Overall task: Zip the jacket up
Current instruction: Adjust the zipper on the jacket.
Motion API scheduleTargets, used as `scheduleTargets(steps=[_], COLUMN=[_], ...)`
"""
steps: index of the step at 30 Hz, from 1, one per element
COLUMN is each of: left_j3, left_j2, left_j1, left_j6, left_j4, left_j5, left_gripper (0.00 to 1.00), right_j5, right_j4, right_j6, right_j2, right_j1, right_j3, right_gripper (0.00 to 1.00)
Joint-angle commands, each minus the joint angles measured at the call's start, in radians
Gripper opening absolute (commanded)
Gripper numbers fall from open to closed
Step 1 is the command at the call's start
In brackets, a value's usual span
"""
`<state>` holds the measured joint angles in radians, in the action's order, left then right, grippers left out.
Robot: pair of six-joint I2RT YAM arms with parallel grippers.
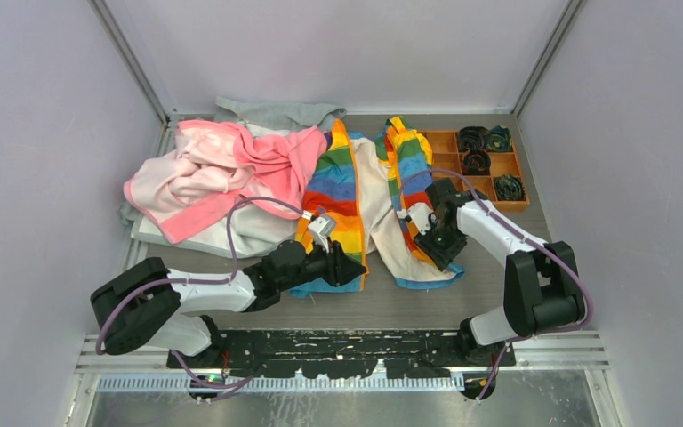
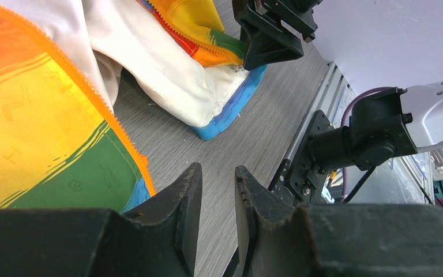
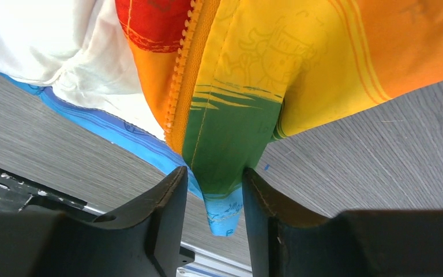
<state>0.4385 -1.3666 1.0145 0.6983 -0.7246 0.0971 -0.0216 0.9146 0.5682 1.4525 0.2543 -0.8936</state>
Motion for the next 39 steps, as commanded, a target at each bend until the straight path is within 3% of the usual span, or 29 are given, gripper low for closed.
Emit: scheduleTargets(steps=[1,18,20,24,30,32,34,35,39], left_j3=[0.011,0.021,0.03,0.049,0.037,0.018,0.006,0.007,0.057], left_j2=[0.034,0.105,0.138,0.207,0.295,0.333,0.38,0.397,0.419], left_j1=[0.004,0.003,0.003,0.004,0.003,0.005,0.021,0.043,0.172], left_j6=[-0.02,-0.033,-0.042,-0.065,-0.05,-0.026,-0.011,-0.013,-0.08], left_j4=[-0.06,0.01,0.065,0.196,0.362,0.403,0.456,0.495,0.651], left_j5=[-0.02,-0.048,-0.064,-0.077,-0.041,-0.02,-0.033,-0.071,-0.284], left_gripper=[0.28,0.3,0.33,0.51,0.56,0.55,0.54,0.54,0.54], right_j5=[-0.034,-0.119,-0.141,-0.221,-0.483,-0.597,-0.736,-0.813,-1.003], right_j4=[0.015,0.021,0.022,0.02,0.021,0.008,0.001,0.0,0.0], right_j6=[-0.001,0.025,0.029,0.036,0.008,-0.027,-0.065,-0.086,-0.107], right_j2=[-0.045,-0.155,-0.178,-0.252,-0.297,-0.283,-0.25,-0.222,-0.137], right_j1=[0.005,-0.023,-0.034,-0.053,-0.055,-0.055,-0.057,-0.058,-0.094], right_j3=[-0.008,-0.013,-0.017,-0.045,-0.182,-0.222,-0.247,-0.254,-0.239], right_gripper=[0.46,0.56,0.56,0.6,0.68,0.75,0.91,0.98,1.0])
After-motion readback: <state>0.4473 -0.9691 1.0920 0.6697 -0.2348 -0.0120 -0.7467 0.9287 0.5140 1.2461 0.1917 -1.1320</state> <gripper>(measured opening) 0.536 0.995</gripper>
